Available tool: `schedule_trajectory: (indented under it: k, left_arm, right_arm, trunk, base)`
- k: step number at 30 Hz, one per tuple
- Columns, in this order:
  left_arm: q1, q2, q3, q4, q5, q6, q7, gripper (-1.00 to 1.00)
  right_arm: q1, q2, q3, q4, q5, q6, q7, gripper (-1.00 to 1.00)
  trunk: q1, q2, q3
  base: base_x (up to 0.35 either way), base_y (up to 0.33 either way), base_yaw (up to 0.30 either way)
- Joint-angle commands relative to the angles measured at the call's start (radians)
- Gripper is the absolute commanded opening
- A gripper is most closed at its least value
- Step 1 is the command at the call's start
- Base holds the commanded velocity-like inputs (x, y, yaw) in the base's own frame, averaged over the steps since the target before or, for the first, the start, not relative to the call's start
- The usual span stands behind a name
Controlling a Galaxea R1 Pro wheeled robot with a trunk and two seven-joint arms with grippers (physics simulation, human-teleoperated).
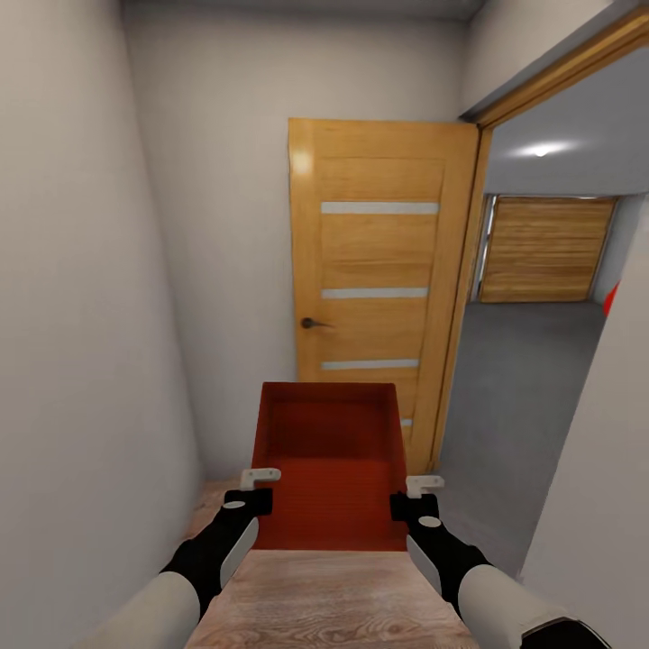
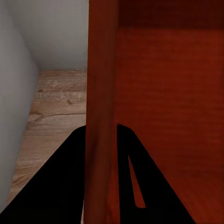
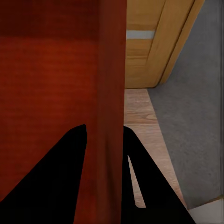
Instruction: Move the two storage containers from the living room to the garage. In the garage, place one container on the floor and stack the other container on top of it (either order is fine).
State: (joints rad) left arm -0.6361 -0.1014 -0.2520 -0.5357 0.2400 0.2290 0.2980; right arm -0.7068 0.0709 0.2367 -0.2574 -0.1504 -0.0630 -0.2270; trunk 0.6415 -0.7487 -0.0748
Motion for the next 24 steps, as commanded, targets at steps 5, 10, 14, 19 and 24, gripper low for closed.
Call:
schedule_trajectory:
  k: [5,10,14,19,24]
  left_arm:
    - [-0.001,0.000,0.011,-0.024,0.044,-0.063,0.025,-1.00]
    - [-0.001,0.000,0.011,-0.027,0.044,-0.063,0.027,-1.00]
    - [-0.001,0.000,0.011,-0.025,0.044,-0.063,0.027,-1.00]
    - [-0.001,0.000,0.011,-0.022,0.044,-0.062,0.027,-1.00]
    - [-0.001,0.000,0.011,-0.016,0.046,-0.057,0.021,-1.00]
  right_arm:
    - [0.000,0.014,-0.013,0.002,-0.015,-0.006,-0.001,-1.00]
    - [0.000,0.014,-0.013,0.003,-0.015,-0.006,-0.001,-1.00]
    - [0.000,0.013,-0.013,0.002,-0.015,-0.006,-0.001,-1.00]
    - [0.000,0.013,-0.013,0.003,-0.015,-0.006,0.000,-1.00]
    - [0.000,0.013,-0.012,0.003,-0.015,-0.006,0.000,-1.00]
  trunk:
    - [0.000,-0.001,-0.002]
    - [0.000,-0.001,-0.002]
    - [0.000,-0.001,-0.002]
    - [0.000,-0.001,-0.002]
    - [0.000,-0.001,-0.002]
  base:
    - [0.002,0.000,-0.262]
    - [0.000,0.000,-0.284]
    - [0.000,0.000,-0.286]
    - [0.033,0.021,-0.286]
    - [0.208,0.180,-0.286]
